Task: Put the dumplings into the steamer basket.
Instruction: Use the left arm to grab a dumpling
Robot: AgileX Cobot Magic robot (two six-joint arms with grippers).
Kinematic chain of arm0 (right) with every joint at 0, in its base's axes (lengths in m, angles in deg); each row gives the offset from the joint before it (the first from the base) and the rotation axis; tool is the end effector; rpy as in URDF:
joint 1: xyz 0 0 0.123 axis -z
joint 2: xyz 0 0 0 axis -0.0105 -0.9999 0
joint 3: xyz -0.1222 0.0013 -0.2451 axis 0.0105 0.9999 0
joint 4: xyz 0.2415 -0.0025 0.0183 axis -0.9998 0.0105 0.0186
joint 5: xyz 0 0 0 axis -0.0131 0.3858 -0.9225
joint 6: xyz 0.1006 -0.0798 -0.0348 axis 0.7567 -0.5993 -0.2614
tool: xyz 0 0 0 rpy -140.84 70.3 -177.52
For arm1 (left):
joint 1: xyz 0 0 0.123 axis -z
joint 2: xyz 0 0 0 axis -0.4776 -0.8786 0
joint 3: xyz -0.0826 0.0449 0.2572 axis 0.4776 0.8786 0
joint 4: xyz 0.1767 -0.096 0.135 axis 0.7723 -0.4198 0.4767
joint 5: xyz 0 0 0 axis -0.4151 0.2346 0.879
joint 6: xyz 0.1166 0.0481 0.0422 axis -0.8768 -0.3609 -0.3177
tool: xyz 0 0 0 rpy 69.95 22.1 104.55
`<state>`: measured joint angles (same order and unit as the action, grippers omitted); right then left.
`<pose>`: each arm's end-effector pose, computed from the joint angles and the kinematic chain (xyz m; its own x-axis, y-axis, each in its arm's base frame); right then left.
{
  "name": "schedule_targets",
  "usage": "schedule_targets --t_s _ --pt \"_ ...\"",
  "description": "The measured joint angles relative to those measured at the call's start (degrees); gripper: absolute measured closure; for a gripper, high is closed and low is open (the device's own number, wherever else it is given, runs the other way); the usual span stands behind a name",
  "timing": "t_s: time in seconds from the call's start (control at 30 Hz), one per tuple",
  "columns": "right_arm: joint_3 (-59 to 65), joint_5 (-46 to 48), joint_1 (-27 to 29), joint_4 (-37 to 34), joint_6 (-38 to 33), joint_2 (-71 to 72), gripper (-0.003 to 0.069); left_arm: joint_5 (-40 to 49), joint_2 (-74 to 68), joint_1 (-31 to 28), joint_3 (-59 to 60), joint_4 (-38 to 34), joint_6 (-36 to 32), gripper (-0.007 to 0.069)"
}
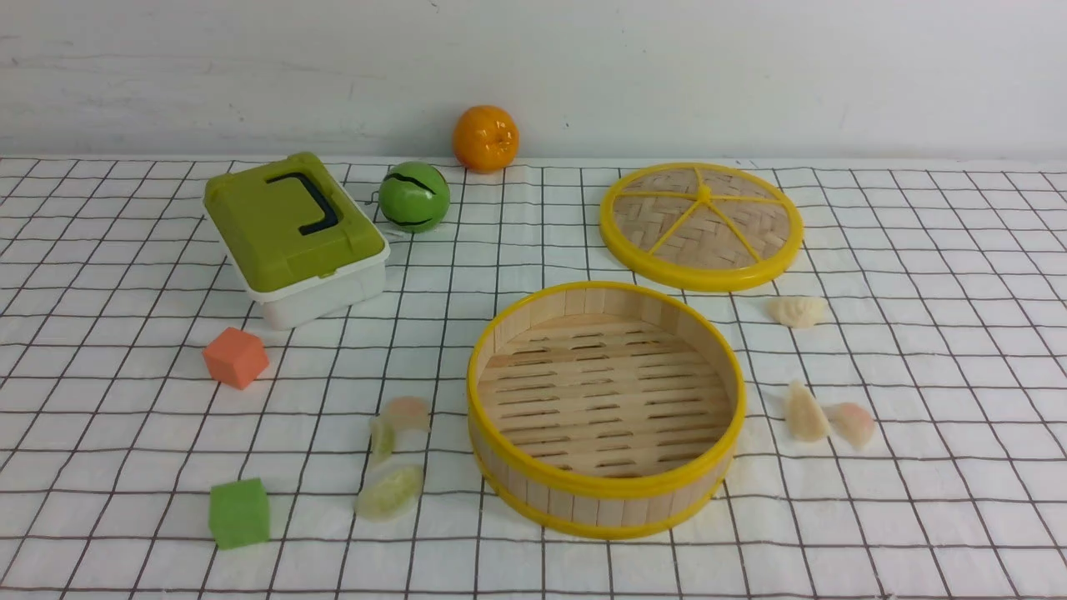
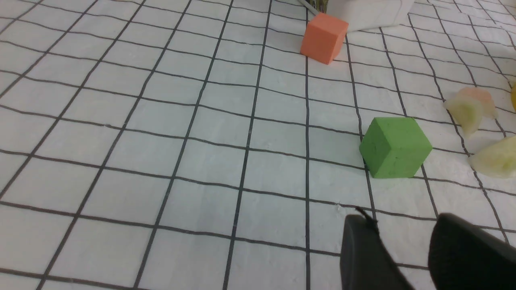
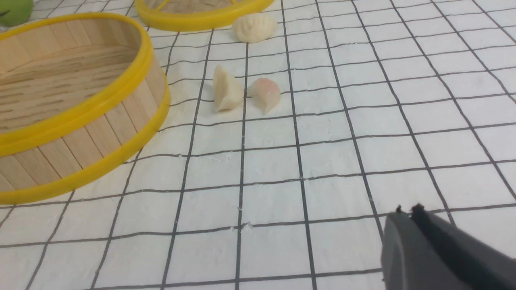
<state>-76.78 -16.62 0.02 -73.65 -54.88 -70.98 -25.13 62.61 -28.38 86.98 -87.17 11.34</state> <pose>0.0930 0.0048 0.1593 -0.3152 0.1956 -0.9287 0.0308 0.9801 0.1960 0.0936 0.0019 0.1563 -0.3037 -0.1814 -0.9353 -0.0688 0.9833 -0.1683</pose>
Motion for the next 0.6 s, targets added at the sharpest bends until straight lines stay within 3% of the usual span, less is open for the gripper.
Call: schedule_targets --t_s 0.6 --pt "0.0 0.0 0.0 0.0 0.0 0.0 0.0623 0.0 0.0 0.0 0.0 0.0 0.0 0.0385"
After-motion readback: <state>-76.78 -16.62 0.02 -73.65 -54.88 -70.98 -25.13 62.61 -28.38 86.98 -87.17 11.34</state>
